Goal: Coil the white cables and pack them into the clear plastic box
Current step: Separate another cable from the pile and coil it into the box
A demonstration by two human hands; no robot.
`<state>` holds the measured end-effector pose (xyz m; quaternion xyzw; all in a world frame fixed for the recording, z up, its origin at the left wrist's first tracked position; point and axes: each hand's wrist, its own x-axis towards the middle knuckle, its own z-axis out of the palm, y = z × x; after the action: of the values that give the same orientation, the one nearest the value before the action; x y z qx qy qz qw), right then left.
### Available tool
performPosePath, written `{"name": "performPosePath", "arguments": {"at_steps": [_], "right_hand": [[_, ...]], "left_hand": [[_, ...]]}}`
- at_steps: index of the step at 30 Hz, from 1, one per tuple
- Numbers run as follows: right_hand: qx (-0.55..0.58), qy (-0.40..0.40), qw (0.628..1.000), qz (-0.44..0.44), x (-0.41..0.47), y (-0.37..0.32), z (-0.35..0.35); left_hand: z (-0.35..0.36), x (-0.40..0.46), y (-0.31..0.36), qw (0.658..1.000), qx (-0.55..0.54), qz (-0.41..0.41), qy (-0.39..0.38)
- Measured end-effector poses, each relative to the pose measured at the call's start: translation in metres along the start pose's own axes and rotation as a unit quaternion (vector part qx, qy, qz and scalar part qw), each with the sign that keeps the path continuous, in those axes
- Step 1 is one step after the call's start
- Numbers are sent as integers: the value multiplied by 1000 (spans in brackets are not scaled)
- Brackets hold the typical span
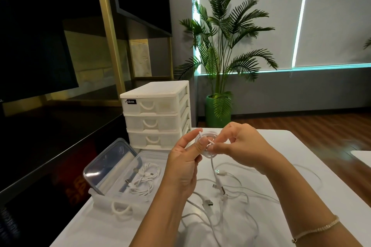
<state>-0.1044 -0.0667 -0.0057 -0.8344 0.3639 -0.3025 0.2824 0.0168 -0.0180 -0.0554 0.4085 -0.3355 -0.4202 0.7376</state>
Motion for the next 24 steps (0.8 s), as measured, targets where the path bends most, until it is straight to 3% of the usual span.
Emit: {"name": "performPosePath", "arguments": {"at_steps": [3, 7, 15, 24], "right_hand": [[61, -6, 997, 54, 0, -2, 0], [62, 20, 993, 102, 3, -2, 6], [71, 57, 985, 149, 5, 1, 7], [121, 40, 978, 163, 7, 4, 13]], "left_hand": [[3, -3, 0, 994, 93, 60, 4], [6, -7, -4, 972, 191, 132, 14], [3, -6, -12, 897, 380, 216, 59], [3, -6, -15, 870, 432, 225, 80]]}}
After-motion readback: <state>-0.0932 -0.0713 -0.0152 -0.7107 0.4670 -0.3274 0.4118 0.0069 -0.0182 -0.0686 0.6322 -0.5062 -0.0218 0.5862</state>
